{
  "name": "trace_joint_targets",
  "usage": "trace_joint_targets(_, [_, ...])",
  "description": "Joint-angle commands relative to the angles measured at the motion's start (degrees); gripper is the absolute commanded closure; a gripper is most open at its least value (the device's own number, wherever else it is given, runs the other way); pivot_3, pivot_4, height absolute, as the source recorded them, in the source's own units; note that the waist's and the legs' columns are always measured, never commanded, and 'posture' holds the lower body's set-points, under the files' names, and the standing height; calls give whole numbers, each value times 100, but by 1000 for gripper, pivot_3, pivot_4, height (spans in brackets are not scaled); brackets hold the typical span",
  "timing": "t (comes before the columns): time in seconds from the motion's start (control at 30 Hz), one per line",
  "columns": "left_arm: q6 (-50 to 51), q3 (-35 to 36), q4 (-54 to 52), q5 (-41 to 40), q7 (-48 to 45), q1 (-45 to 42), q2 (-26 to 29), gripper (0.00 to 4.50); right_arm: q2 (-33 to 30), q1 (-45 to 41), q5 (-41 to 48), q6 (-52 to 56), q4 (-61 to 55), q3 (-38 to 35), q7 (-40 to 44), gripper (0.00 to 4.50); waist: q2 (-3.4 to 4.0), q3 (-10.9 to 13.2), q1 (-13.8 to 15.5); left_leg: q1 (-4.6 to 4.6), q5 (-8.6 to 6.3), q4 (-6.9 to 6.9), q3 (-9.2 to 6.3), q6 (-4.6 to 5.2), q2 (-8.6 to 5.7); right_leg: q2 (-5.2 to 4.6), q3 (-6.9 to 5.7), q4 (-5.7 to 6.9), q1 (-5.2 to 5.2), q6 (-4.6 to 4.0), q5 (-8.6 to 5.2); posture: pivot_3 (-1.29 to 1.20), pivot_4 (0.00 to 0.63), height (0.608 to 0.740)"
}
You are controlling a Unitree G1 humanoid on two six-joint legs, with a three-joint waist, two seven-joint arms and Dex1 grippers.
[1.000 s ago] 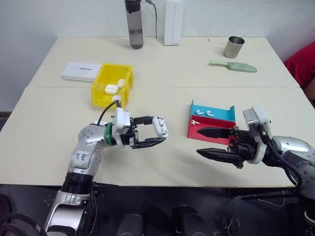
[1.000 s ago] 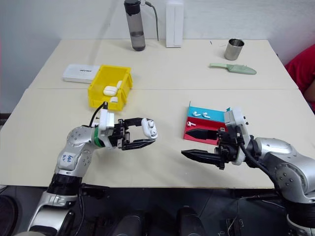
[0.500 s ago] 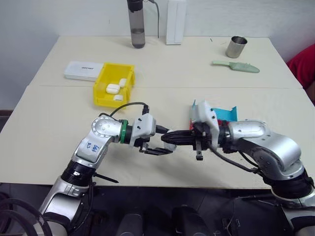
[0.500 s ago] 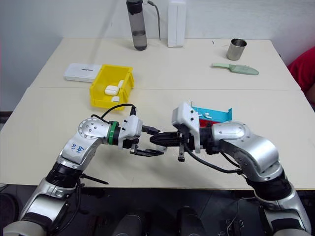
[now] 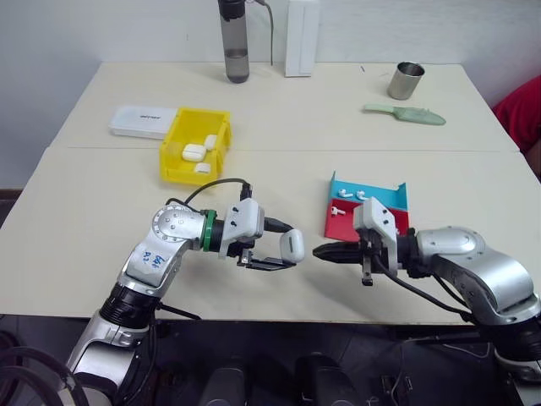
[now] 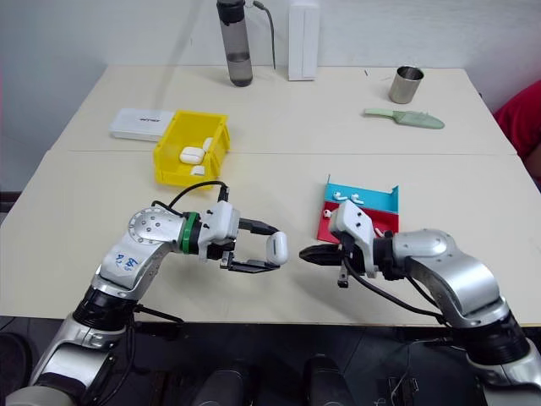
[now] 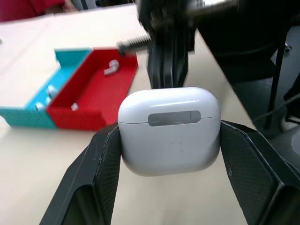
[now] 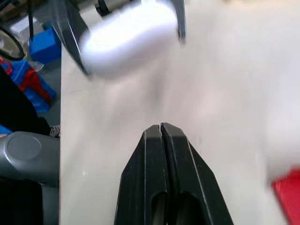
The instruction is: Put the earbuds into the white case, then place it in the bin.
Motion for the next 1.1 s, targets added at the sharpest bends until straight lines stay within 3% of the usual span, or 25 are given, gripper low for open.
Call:
trace_joint_targets(0.03, [404, 770, -308, -619, 453, 150, -13, 1686, 284, 798, 909, -417, -425, -1418, 90, 4319, -1, 0, 4, 0, 0, -4, 0, 0, 0, 0, -1, 0, 1, 0, 0, 0, 150, 740])
trace_joint_targets(0.1, [641, 1231, -303, -853, 801, 173, 11, 1686, 491, 1384, 1273, -518, -705, -2062, -26, 3887, -1, 1, 6, 1, 0, -3, -1, 0, 1, 1, -2, 6, 1, 0, 0, 0, 150, 740])
trace_joint_targets(0.23, [863, 2083, 242, -781, 1768, -175, 166, 1686, 1177, 2127, 1199, -1438, -1444, -2782, -536, 2516, -1, 0, -8, 3, 1, 0, -1, -1, 2, 2, -1, 11, 5, 0, 0, 0, 150, 740])
trace_joint_targets(0.47, [112, 2507, 2663, 314, 3531, -1497, 448, 1686, 1954, 2655, 282, -2677, -1986, -2755, -1229, 14, -14, -7, -3, 26, 5, -4, 14, -7, -1, 4, 12, 25, 6, 0, 0, 0, 150, 740])
trace_joint_targets(0.67, [-1010, 2304, 5126, 722, 3629, -2366, 281, 1686, 1954, 2393, -72, -3006, -1648, -2356, -1330, 14, -18, -9, 2, 25, 4, -7, 14, -6, -12, 0, 8, 26, 1, 1, 0, 0, 150, 740])
trace_joint_targets(0.8, [-1409, 2266, 5944, 773, 3467, -2638, 189, 1686, 1908, 2194, -203, -3100, -1477, -2148, -1356, 14, -27, -4, -8, 23, 4, -6, 14, -6, -13, 0, 5, 31, -3, 1, 0, 0, 150, 740])
trace_joint_targets(0.83, [-1511, 2297, 6026, 764, 3526, -2669, 172, 1343, 1888, 2170, -233, -3132, -1436, -2105, -1333, 1, -33, -3, -10, 23, 5, -6, 14, -6, -13, 0, 5, 38, -6, 1, 0, 0, 150, 740])
trace_joint_targets(0.97, [-1448, 2238, 5656, 718, 3254, -2494, 260, 100, 1741, 2165, -203, -3140, -1248, -2094, -1196, 0, -33, -3, -25, 23, 5, -7, 15, -7, -13, -2, 5, 41, -8, 1, 0, 0, 150, 740])
trace_joint_targets(1.1, [-1343, 2340, 4201, 341, 2495, -1762, 576, 18, 1422, 2196, -119, -3216, -897, -2281, -898, 0, -33, -3, -55, 24, 5, -11, 19, -7, -10, -1, 9, 44, -8, 1, 0, 0, 150, 740])
